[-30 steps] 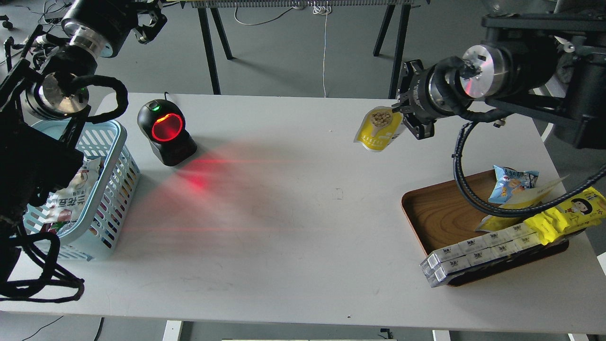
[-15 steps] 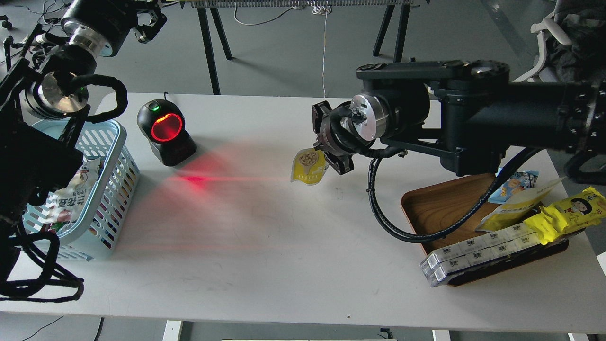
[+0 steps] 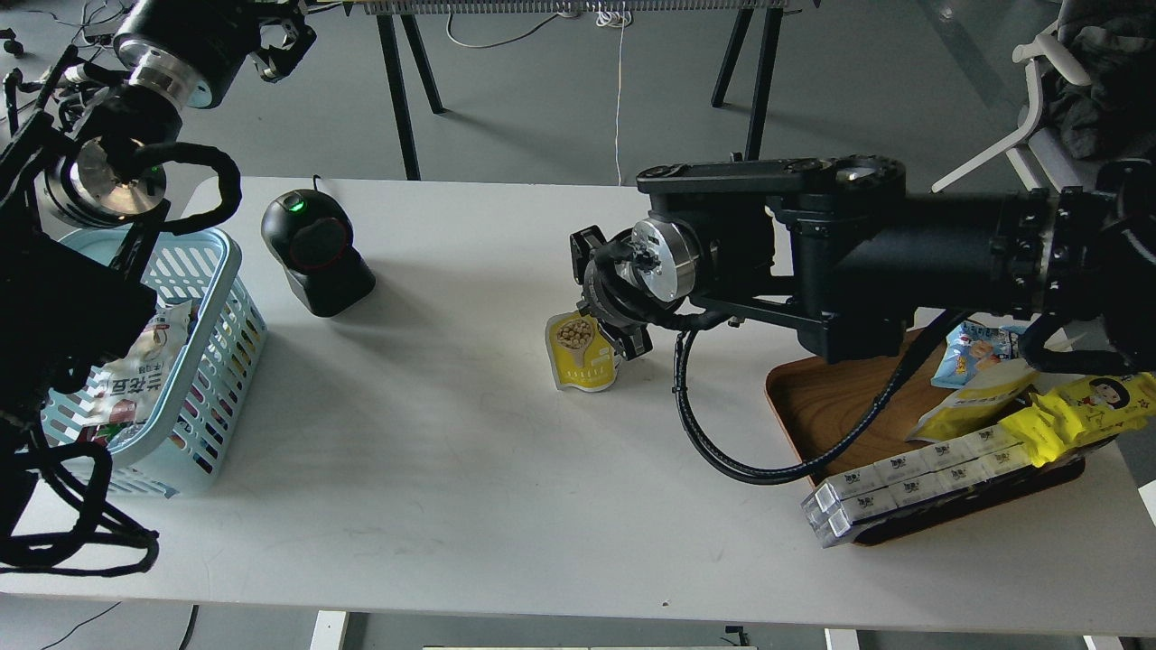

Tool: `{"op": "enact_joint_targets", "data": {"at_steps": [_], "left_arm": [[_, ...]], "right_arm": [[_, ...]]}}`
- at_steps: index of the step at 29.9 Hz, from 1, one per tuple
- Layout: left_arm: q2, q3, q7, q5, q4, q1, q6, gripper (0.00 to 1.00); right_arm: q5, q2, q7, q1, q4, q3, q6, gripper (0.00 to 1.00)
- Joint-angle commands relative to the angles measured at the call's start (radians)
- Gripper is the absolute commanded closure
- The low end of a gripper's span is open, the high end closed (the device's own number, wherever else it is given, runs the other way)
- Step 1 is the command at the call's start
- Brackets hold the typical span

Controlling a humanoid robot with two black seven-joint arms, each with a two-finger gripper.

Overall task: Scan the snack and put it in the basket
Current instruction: 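Carry the packet toward the scanner and set it upright on the table, then open the right gripper and withdraw it back above the tray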

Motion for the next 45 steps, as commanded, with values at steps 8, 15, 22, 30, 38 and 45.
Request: {"op": "enact_joint_targets", "data": {"at_steps": [8,15,22,30,38,45], "left_arm": [[0.020,0.002,0.002,0.000,0.000,0.000,0.005,0.00],[0.029,0.011,0.009,0.012,0.000,0.003,0.005,0.00],[0.063,0.060,0.017,0.049,-0.003,-0.003,0.009,0.00],[0.170,0.150,0.018,0.193,-0.018,-0.072,0.003,0.00],[0.388,0.307,0.021,0.432,-0.197,-0.133,-0.051,0.00],[0.656,0.394,0.046,0.567,-0.587,-0.084,0.034,0.00]], "right_arm": [[-0.022,-0.012,0.000,0.011,0.011,0.027,0.000,0.00],[-0.062,-0.149,0.000,0.006,0.054,0.140,0.000,0.00],[-0.166,-0.347,0.000,-0.074,0.113,0.315,0.000,0.00],[-0.214,-0.598,0.000,-0.199,0.126,0.558,0.110,0.00],[-0.214,-0.716,0.000,-0.356,-0.036,0.746,0.444,0.00],[-0.203,-0.655,0.000,-0.525,-0.316,0.938,0.774,0.00]]}}
